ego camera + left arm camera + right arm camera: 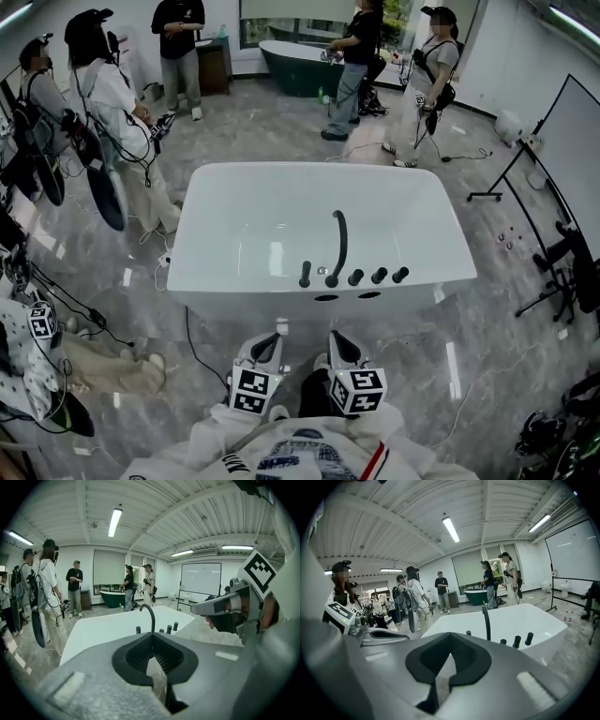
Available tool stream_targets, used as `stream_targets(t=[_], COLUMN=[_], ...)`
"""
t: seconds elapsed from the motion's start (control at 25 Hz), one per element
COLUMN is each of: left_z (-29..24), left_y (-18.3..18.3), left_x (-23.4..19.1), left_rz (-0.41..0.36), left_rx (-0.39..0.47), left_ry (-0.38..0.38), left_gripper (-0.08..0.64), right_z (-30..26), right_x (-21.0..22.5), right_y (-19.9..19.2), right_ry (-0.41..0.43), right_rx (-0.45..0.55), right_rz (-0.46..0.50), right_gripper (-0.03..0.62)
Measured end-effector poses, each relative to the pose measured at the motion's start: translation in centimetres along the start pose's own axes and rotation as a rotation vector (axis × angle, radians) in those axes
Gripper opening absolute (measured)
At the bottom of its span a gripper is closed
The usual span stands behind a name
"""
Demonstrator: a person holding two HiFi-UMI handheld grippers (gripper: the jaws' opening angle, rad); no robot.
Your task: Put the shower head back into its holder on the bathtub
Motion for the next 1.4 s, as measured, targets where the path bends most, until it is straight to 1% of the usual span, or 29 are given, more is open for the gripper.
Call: stream_targets(t=[0.24,0.44,0.68,0.84,0.96,1.12,1.4], left_z=[3.6,4.4,4.3,3.9,3.8,3.8,4.1], left_y=[-2.1,-1.1,-0.1,0.4,0.7,1.0,1.3], left_x=[3.2,5.9,6.2,7.6,7.8,8.1,7.5], left_rz=[0.018,0.005,-0.002,-0.003,-0.012,-0.010,-0.002], left_rx=[-0.027,-0.013,0.003,0.009,0.021,0.022,0.037], left_ry=[-0.035,-0.037,0.003,0.028,0.055,0.063,0.080], left_gripper=[0.002,0.002,0.002,0.002,0.002,0.002,0.002], right_z=[5.1,7.4,6.9,7.4,7.3,7.4,7.2], right_x=[-1.1,0.2,0.8,1.9,2.2,2.4,2.1], right_y=[-2.0,-1.8,-1.0,-0.4,-0.4,-0.1,0.4], right_ry=[-0.033,-0.038,0.001,0.029,0.043,0.059,0.069], right_rx=[-0.013,-0.002,0.015,0.025,0.026,0.030,0.030], right_rz=[-0.007,0.005,0.014,0.022,0.025,0.028,0.037], right_gripper=[0.005,0.005,0.003,0.003,0.003,0.004,0.005])
Point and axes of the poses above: the fingertips, and each gripper's own axes: z backward along the fingers, x to its right, y out of its top, the point moved 6 cm from there along z, backward along the fingers, and after that the axes turned 6 degrees about -y, right-handed, at the moved point
